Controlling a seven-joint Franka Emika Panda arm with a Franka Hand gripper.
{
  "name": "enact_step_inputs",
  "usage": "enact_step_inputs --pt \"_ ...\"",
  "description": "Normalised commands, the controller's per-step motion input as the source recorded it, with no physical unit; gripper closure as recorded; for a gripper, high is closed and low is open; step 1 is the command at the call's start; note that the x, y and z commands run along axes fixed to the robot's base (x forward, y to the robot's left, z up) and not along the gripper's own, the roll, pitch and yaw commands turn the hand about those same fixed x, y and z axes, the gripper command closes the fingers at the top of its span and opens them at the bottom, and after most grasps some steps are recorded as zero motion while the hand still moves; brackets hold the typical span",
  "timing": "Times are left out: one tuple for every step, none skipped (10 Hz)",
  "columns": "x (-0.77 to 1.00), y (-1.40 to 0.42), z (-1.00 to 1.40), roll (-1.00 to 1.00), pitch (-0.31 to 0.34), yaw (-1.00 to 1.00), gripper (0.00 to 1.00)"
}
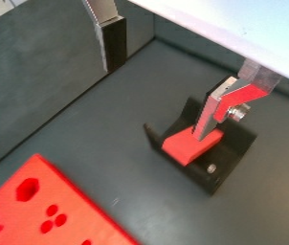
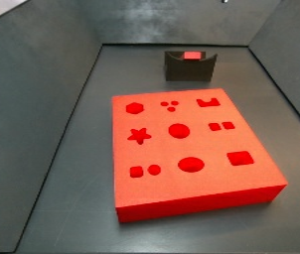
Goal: Pick up the double-square object. Move up. Place the double-square object on the fixture. Regrasp the double-square object. Move to above the board. Insert the double-square object.
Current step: Regrasp the double-square object.
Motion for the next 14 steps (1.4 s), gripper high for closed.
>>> enact_step_inputs --pt "-0.04 -0.02 0.0 1.0 0.0 0.02 0.0" --pt "-0.04 -0.02 0.0 1.0 -0.01 0.02 0.0" --pt "-0.03 -0.02 0.0 1.0 -0.014 0.02 0.0" --pt "-0.03 -0.02 0.0 1.0 -0.019 0.02 0.0" --pt "-0.03 -0.02 0.0 1.0 -0.019 0.02 0.0" --pt "-0.02 -0.02 0.01 1.0 -0.016 0.02 0.0" --pt "-0.01 -0.02 0.01 1.0 -0.012 0.03 0.0" --pt "0.01 -0.02 0.0 1.0 -0.003 0.03 0.0" --pt "0.02 -0.02 0.0 1.0 0.0 0.03 0.0" --pt "0.03 -0.02 -0.01 1.0 0.017 0.03 0.0" --pt "0.04 -0.03 -0.01 1.0 0.024 0.03 0.0" --pt "0.05 -0.03 -0.01 1.0 0.048 0.04 0.0" --pt "0.06 -0.03 -0.01 1.0 0.062 0.04 0.0" --pt "0.08 -0.04 -0.01 1.0 0.112 0.07 0.0"
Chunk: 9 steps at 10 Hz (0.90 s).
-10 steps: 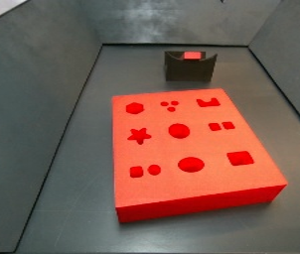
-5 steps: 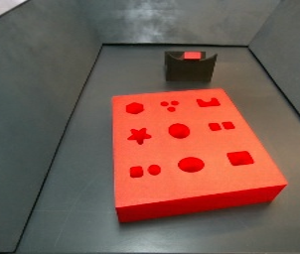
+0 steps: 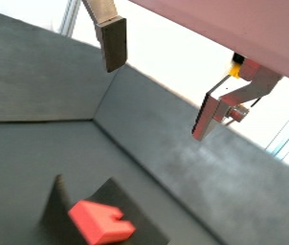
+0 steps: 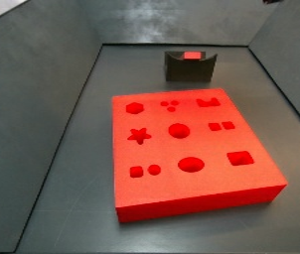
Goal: Pick up the double-square object. Move up. Place the double-square object on the fixture. Regrasp the double-square object. Move to above the board. Insert the double-square object.
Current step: Regrasp the double-square object.
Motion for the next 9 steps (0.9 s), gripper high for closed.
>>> enact_step_inputs --pt "0.09 -0.04 -0.01 0.96 0.134 0.08 0.0" --pt "0.09 -0.04 -0.01 0.71 0.142 0.1 0.0" --pt "0.09 -0.04 -0.02 0.45 0.136 0.12 0.0" --pt "0.09 -0.03 -0.01 0.3 0.124 0.14 0.0" --pt "0.08 -0.03 -0.01 0.21 0.1 0.15 0.0" --pt "0.03 0.07 -1.0 0.13 0.133 0.17 0.0" --pt "0.04 0.07 -1.0 0.11 0.107 0.17 0.0" --pt "0.05 0.07 -1.0 0.1 0.064 0.18 0.0" --pt "0.06 0.06 -1.0 0.08 0.008 0.18 0.0"
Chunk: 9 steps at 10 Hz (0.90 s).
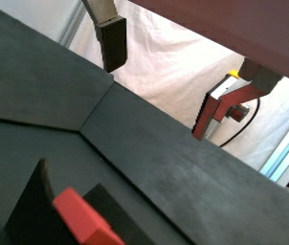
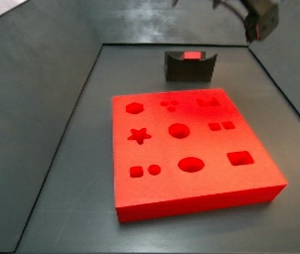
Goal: Pick up the double-square object. Move up. Place the double-square object on the fixture. Regrasp the double-square object. Move to above the board. Insert the double-square object.
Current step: Regrasp the double-square object.
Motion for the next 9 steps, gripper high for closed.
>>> enact_step_inputs --pt "0.07 0.06 -1.0 0.08 -0.034 0.16 0.0" --pt "0.08 0.06 -1.0 0.07 -0.07 0.14 0.0" --pt "0.08 0.05 -1.0 0.07 -0.095 0.11 0.0" --pt "0.09 0.05 -1.0 0.08 -0.11 0.07 0.0" --pt "0.1 0.04 -1.0 0.07 -0.116 0.04 0.0" --pt "0.11 0.04 -1.0 0.08 -0.105 0.01 0.0" --pt "0.11 0.03 -0.95 0.07 -0.091 -0.01 0.0" --pt "0.1 0.02 -0.74 0.07 -0.07 -0.03 0.0" --pt "0.08 0.01 -0.59 0.08 -0.049 -0.04 0.0"
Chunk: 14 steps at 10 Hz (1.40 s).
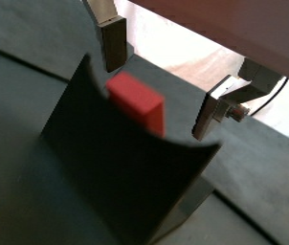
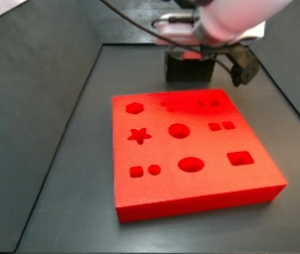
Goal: Pick up the double-square object. Move up. Place the double-square object on the fixture. Regrasp the double-square object. Move to above the board. Insert the double-square object.
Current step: Regrasp the double-square object, then move to above the board.
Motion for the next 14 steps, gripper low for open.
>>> enact_step_inputs --pt "0.08 0.01 -0.4 0.08 -0.019 -0.04 0.0" --pt "0.08 0.0 -0.31 0.07 -0.009 -0.04 0.0" --pt "0.02 0.0 -0.17 0.06 0.019 -0.02 0.0" --pt "0.0 0.0 0.0 0.0 0.0 0.0 1.0" --pt "0.01 0.14 1.0 0.04 -0.244 0.62 1.0" --pt "0.01 0.14 1.0 0.03 -0.246 0.61 1.0" --pt "0.01 0.13 1.0 0.01 -0.306 0.44 1.0" --pt "0.01 0.12 1.0 0.03 -0.378 0.27 1.0" --pt "0.01 0.12 1.0 0.04 -0.401 0.14 1.0" --pt "0.0 0.12 1.0 0.03 -0.401 0.03 1.0" --pt "-0.01 0.11 1.0 0.03 -0.377 -0.06 1.0" --pt "-0.02 0.11 1.0 0.03 -0.332 -0.16 1.0" --pt "-0.02 0.11 1.0 0.03 -0.289 -0.22 1.0" --pt "-0.03 0.11 1.0 0.01 -0.218 -0.28 1.0"
